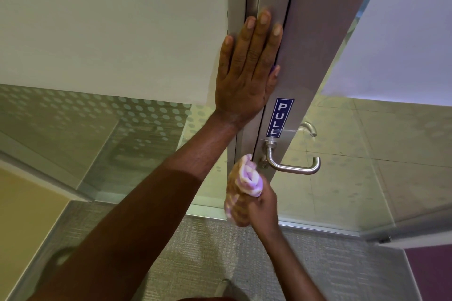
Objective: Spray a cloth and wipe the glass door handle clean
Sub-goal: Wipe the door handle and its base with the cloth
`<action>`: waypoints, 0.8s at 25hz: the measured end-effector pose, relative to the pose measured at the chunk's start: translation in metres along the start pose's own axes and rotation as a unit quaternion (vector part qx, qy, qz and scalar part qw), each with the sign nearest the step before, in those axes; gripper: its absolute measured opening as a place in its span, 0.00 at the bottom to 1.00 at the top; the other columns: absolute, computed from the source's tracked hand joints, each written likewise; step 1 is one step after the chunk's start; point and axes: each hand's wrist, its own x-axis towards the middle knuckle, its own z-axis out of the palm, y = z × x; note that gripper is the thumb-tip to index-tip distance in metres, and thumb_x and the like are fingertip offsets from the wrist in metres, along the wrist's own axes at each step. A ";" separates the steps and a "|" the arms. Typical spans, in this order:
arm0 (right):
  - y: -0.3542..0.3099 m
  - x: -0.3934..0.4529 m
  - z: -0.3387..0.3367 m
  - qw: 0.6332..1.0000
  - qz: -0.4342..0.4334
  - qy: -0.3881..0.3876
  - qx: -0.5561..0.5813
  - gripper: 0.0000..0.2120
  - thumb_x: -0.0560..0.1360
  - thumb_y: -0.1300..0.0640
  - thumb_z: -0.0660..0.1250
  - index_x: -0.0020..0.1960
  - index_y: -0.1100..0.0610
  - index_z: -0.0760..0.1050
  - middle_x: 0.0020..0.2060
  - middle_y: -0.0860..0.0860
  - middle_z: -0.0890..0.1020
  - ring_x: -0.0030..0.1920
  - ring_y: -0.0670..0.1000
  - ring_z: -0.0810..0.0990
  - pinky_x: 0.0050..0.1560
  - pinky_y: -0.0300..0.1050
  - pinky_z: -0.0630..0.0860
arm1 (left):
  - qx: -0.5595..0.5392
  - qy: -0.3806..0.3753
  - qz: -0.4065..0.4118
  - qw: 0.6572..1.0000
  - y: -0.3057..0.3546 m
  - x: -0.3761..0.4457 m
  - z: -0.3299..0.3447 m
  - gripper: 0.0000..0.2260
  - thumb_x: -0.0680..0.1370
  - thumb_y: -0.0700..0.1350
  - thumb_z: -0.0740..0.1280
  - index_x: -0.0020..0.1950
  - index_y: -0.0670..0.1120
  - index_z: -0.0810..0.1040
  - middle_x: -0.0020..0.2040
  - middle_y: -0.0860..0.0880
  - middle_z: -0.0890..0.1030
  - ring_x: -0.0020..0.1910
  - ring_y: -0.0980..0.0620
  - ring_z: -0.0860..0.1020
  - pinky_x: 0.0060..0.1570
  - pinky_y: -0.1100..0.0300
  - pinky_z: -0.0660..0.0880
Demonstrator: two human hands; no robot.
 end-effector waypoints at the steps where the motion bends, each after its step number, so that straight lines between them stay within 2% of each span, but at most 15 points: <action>1: -0.010 -0.004 -0.004 0.998 -0.036 0.043 -0.015 0.16 0.75 0.63 0.71 0.58 0.46 0.80 0.49 0.47 0.87 0.50 0.49 0.86 0.49 0.48 0.83 | -0.004 0.000 0.000 1.000 -0.001 0.000 0.001 0.23 0.83 0.48 0.63 0.76 0.41 0.66 0.73 0.38 0.74 0.75 0.41 0.66 0.76 0.43 0.59; 3: -0.030 -0.004 -0.017 0.973 -0.150 0.147 -0.095 0.17 0.77 0.65 0.68 0.63 0.50 0.78 0.55 0.52 0.84 0.55 0.57 0.82 0.49 0.56 0.82 | 0.001 -0.004 -0.002 1.000 0.001 -0.001 0.000 0.24 0.82 0.48 0.65 0.76 0.41 0.66 0.74 0.38 0.74 0.75 0.41 0.66 0.76 0.43 0.59; 5: -0.049 0.001 -0.030 0.905 -0.254 0.244 -0.238 0.19 0.76 0.63 0.63 0.66 0.57 0.76 0.62 0.57 0.80 0.62 0.59 0.78 0.56 0.52 0.77 | 0.003 -0.002 -0.003 1.000 0.001 -0.001 0.000 0.25 0.82 0.47 0.66 0.76 0.41 0.66 0.74 0.38 0.74 0.76 0.41 0.65 0.76 0.43 0.59; 7: -0.059 0.012 -0.037 0.837 -0.290 0.272 -0.375 0.26 0.71 0.65 0.60 0.68 0.58 0.77 0.67 0.59 0.78 0.68 0.60 0.73 0.60 0.53 0.71 | -0.003 0.001 -0.004 1.000 0.000 -0.001 0.000 0.25 0.81 0.47 0.66 0.76 0.41 0.67 0.74 0.39 0.74 0.76 0.41 0.66 0.76 0.43 0.60; 8: -0.056 0.023 -0.036 0.822 -0.277 0.255 -0.427 0.29 0.70 0.66 0.60 0.70 0.57 0.77 0.70 0.59 0.77 0.69 0.61 0.73 0.60 0.54 0.69 | 0.001 0.003 -0.004 1.000 0.000 -0.001 0.000 0.24 0.81 0.47 0.66 0.76 0.41 0.68 0.74 0.39 0.74 0.76 0.41 0.66 0.76 0.43 0.61; 10: -0.044 0.040 -0.029 0.811 -0.219 0.186 -0.510 0.31 0.71 0.68 0.66 0.73 0.53 0.76 0.72 0.58 0.76 0.70 0.62 0.73 0.60 0.57 0.70 | 0.003 0.004 -0.002 1.000 0.000 -0.001 0.000 0.24 0.82 0.48 0.65 0.76 0.40 0.69 0.74 0.39 0.74 0.75 0.41 0.65 0.76 0.43 0.60; 12: -0.030 0.047 -0.025 0.799 -0.178 0.128 -0.560 0.34 0.71 0.67 0.71 0.74 0.50 0.74 0.74 0.57 0.74 0.69 0.63 0.73 0.61 0.59 0.70 | 0.006 0.002 -0.001 1.000 -0.001 -0.001 0.001 0.24 0.82 0.48 0.64 0.76 0.41 0.68 0.74 0.39 0.74 0.76 0.42 0.65 0.76 0.43 0.59; 14: -0.027 0.047 -0.028 0.782 -0.167 0.100 -0.592 0.34 0.70 0.64 0.73 0.75 0.49 0.74 0.73 0.56 0.74 0.67 0.62 0.74 0.61 0.59 0.69 | 0.007 0.006 -0.003 1.000 -0.001 -0.001 0.001 0.23 0.82 0.48 0.64 0.76 0.40 0.69 0.74 0.38 0.74 0.75 0.41 0.66 0.76 0.43 0.59; 20: -0.040 0.049 -0.039 0.746 -0.188 0.076 -0.635 0.21 0.65 0.59 0.76 0.57 0.47 0.85 0.63 0.52 0.79 0.56 0.60 0.76 0.50 0.54 0.70 | 0.005 -0.001 -0.007 1.000 -0.001 0.000 -0.001 0.23 0.82 0.47 0.65 0.76 0.40 0.70 0.74 0.38 0.73 0.76 0.40 0.66 0.77 0.43 0.59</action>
